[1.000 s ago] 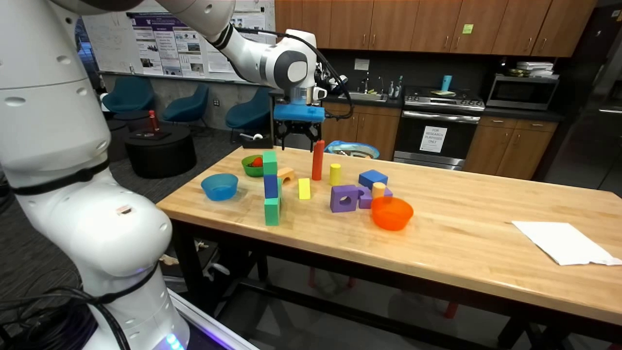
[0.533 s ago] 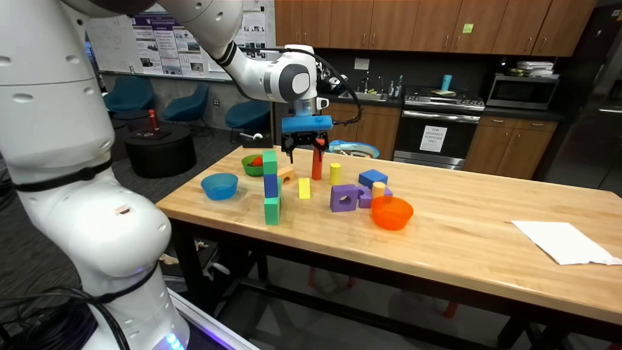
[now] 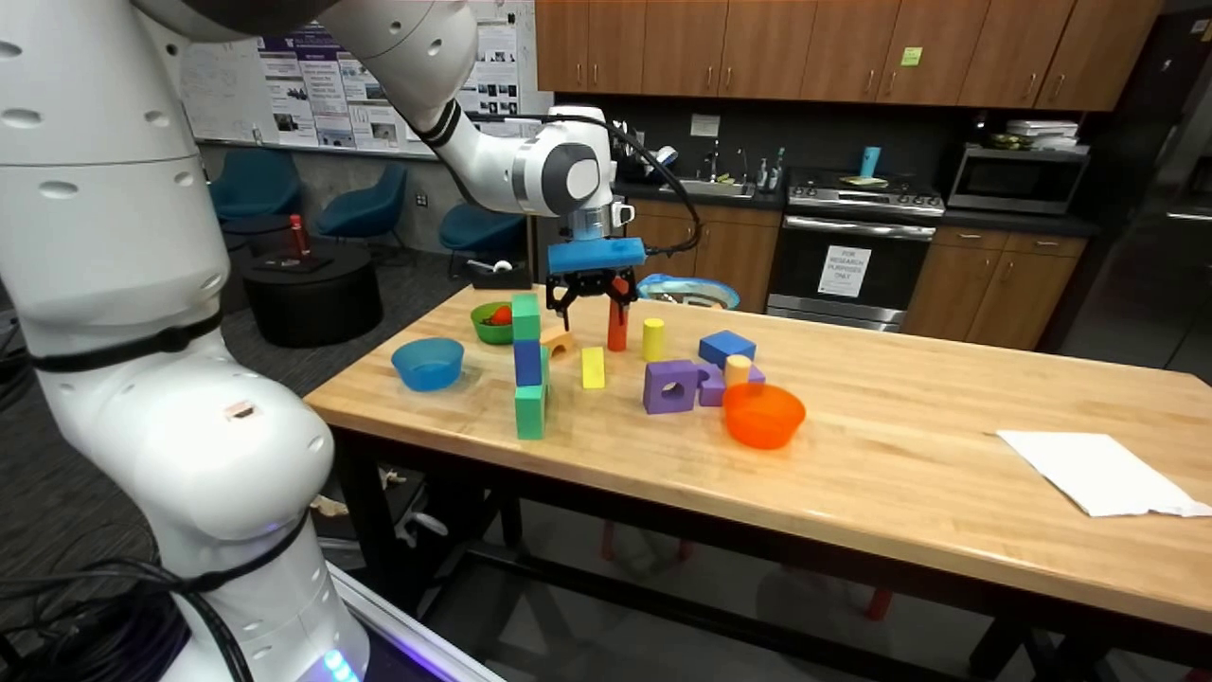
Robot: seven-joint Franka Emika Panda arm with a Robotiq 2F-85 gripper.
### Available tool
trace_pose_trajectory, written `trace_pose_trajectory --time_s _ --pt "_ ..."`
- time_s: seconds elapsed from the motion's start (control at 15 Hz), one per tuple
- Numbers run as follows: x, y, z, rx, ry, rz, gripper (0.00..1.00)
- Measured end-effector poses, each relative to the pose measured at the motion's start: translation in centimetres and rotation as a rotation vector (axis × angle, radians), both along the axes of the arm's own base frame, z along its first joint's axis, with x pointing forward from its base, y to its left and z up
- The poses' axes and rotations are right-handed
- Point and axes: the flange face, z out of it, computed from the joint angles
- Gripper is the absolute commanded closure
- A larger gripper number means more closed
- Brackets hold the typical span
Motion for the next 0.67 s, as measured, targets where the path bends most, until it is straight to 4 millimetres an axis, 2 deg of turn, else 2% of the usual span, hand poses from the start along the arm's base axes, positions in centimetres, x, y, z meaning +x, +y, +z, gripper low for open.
trace_pose_trajectory --time_s 0.67 --pt "-0.05 0.87 -0.36 -0.034 0.011 0.054 0.0"
